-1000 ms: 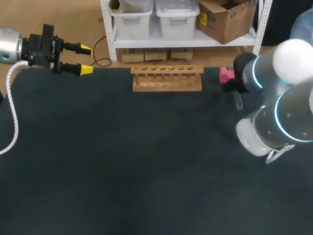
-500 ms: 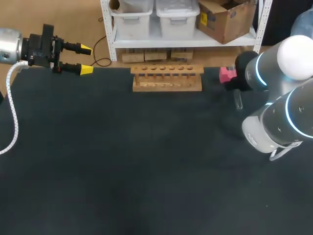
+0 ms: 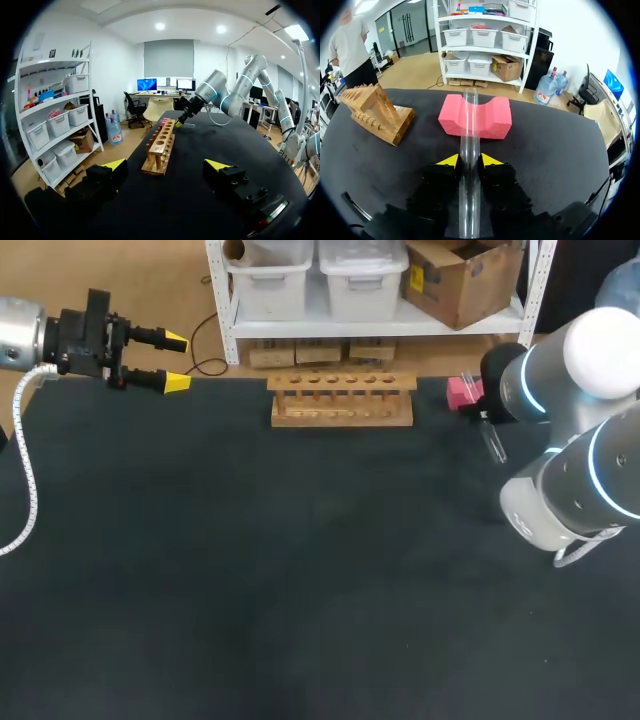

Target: Grasp the test tube, adjust it, and insert it.

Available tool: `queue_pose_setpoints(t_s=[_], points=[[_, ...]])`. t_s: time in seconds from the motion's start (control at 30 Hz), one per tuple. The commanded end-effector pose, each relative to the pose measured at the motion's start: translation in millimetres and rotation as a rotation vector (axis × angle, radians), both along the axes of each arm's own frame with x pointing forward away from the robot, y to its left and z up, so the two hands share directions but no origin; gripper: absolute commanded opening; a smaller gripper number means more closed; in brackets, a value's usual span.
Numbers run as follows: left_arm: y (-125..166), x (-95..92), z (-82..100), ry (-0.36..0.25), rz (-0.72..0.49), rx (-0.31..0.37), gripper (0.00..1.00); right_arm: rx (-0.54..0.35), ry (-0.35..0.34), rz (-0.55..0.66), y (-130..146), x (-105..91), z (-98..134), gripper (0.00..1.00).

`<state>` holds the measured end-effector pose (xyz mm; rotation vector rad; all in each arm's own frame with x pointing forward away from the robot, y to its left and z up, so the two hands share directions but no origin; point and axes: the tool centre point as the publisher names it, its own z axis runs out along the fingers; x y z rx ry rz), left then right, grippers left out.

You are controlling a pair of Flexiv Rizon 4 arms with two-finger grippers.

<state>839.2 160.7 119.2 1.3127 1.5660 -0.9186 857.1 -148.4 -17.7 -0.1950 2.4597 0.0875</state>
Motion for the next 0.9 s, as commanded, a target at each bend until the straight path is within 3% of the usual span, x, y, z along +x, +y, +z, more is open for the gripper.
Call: queue_pose_setpoints(t_s=[0.03, 0.3, 0.6, 0.9], points=[[-0.4, -2.2, -0.9, -0.005, 0.005, -0.001, 1.00, -0.005, 0.001, -0.014, 0.1, -4.4, 2.9, 0.00], [-0.4, -2.2, -0.9, -0.005, 0.005, -0.001, 1.00, 0.022, 0.013, -0.084, -4.3, -11.5, 14.8, 0.00], [-0.4, -2.2, -0.9, -0.005, 0.005, -0.001, 1.00, 0.020, -0.016, -0.138, 3.7, -35.4, 56.8, 0.00], [-0.4, -2.2, -0.9, -0.005, 0.005, -0.001, 1.00, 0.021, -0.041, -0.153, 32.0, -62.5, 92.9, 0.00]])
